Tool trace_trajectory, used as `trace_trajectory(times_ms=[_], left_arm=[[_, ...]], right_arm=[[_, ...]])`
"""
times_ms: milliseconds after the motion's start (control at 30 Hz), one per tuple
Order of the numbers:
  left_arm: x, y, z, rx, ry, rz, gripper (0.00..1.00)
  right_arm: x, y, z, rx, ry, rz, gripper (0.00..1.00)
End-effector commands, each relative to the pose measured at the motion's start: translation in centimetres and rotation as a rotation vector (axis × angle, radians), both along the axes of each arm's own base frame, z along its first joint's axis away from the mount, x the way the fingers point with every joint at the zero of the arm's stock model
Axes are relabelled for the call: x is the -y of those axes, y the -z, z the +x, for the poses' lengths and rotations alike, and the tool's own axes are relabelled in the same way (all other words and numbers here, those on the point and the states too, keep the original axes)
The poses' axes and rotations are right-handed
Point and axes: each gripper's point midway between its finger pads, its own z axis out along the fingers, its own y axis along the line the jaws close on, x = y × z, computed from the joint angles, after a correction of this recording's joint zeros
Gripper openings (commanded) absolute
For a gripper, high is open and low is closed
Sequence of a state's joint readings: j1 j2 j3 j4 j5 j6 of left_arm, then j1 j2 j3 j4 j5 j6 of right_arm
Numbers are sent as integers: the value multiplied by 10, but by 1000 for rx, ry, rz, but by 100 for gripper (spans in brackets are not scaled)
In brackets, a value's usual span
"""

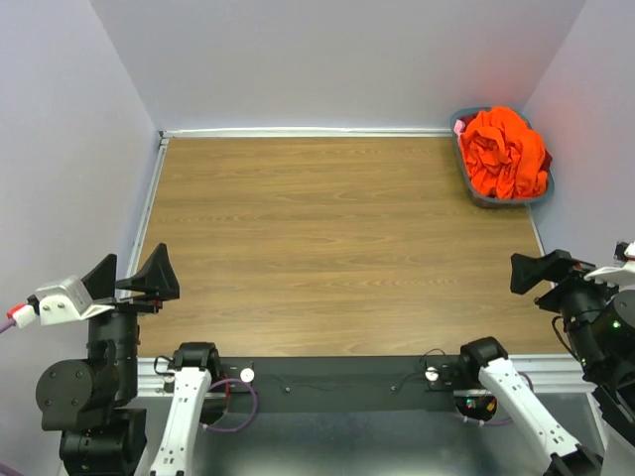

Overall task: Fold and stack the t-shirts
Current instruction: Grab the tshirt from the pile

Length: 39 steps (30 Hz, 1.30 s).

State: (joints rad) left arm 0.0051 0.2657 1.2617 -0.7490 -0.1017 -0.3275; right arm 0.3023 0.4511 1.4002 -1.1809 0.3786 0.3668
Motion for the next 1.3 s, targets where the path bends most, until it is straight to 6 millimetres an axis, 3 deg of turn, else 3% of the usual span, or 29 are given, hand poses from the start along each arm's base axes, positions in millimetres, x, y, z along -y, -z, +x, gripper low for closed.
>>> trace_trajectory(times_ms=[0,167,300,467,567,833,1000,1033,1167,1233,1267], left_arm=[[-5,8,3,-28,-27,-16,99],[0,36,21,-126,-2,-69,99],[5,54,36,-173,22,-114,99],[22,83,63,-303,106,-147,99],[29,91,70,-333,144,-141,99],[41,83,69,-323,220,-82,99],[47,80,68,-323,258,-56,99],[47,80,68,-323,263,-55,99],[51,85,71,-334,276,-55,99],[52,89,72,-345,281,-57,99],[52,92,74,-356,278,-66,99]], right_arm=[[2,1,7,1,33,13,100],[-7,19,27,-77,23,-2,100],[-18,33,58,-141,24,-7,100],[-28,51,117,-237,86,-39,100],[-25,56,148,-261,158,-76,100],[-18,98,268,-348,303,-256,100],[18,118,333,-389,362,-245,100],[24,121,353,-386,367,-247,99],[62,131,395,-388,401,-255,98],[59,138,417,-384,346,-269,98],[82,150,429,-401,374,-257,97]])
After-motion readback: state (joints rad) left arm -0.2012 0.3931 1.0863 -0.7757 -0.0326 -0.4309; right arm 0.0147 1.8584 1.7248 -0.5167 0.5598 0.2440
